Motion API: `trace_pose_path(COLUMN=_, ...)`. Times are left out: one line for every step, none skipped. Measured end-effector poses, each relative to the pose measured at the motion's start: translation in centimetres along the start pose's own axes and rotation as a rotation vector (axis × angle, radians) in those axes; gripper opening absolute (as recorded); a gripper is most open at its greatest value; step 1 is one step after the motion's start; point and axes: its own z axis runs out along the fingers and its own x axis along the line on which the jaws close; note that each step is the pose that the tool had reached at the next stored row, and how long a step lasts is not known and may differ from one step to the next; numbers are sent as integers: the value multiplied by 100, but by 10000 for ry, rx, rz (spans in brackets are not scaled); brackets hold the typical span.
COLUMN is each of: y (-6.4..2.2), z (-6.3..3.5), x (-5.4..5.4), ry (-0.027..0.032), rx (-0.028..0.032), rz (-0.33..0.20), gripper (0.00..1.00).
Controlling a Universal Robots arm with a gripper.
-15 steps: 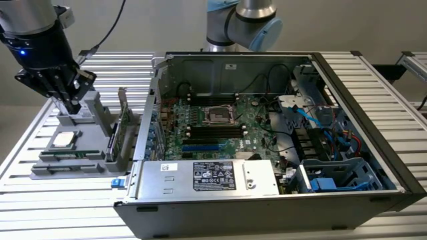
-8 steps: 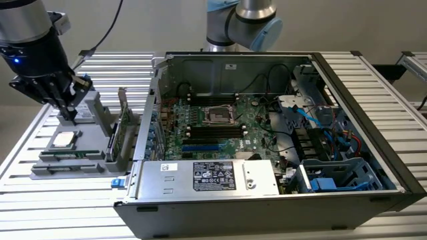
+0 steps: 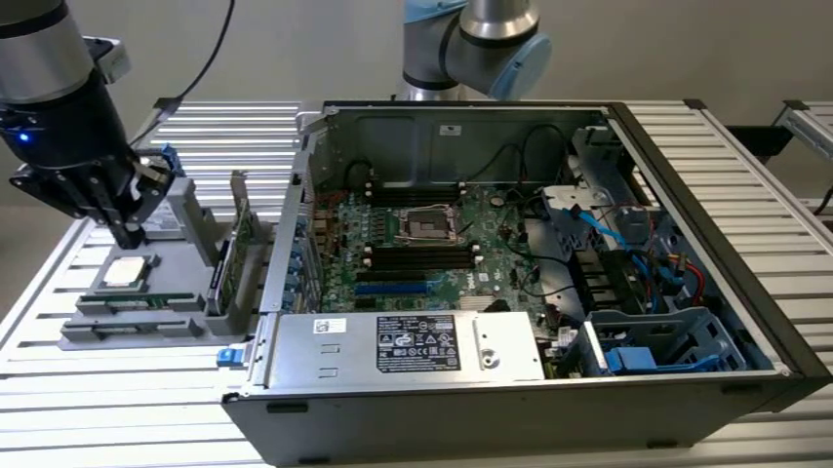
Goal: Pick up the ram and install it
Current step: 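Reach for the ram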
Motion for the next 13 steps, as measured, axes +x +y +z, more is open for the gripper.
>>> trace_pose_path(y=-10, z=9, x=2, ry=7, rx=3, rz=-28, gripper=10)
trace_pose_path(y=-19, z=17, x=4, ry=15, rx=5, rz=-56, gripper=10)
trace_pose_path(y=-29, z=26, x=7, ry=24, rx=8, rz=-85, gripper=10)
trace_pose_path(y=-38, z=34, x=9, ry=34, rx=11, rz=-116, gripper=10)
trace_pose_path(y=-47, z=42, x=11, ry=44, rx=15, rz=-150, gripper=10)
trace_pose_path(y=-55, z=51, x=13, ry=52, rx=18, rz=-184, gripper=10)
trace_pose_path(y=-62, z=59, x=17, ry=59, rx=21, rz=-214, gripper=10)
trace_pose_path(y=-69, z=68, x=22, ry=63, rx=23, rz=-238, gripper=10)
trace_pose_path(y=-76, z=78, x=29, ry=66, rx=26, rz=-263, gripper=10)
trace_pose_path(y=-84, z=89, x=35, ry=68, rx=28, rz=-289, gripper=10)
trace_pose_path(y=-91, z=98, x=38, ry=72, rx=30, rz=-318, gripper=10)
trace_pose_path(y=-100, z=108, x=40, ry=76, rx=33, rz=-352, gripper=10)
trace_pose_path(y=-107, z=116, x=42, ry=83, rx=37, rz=-386, gripper=10)
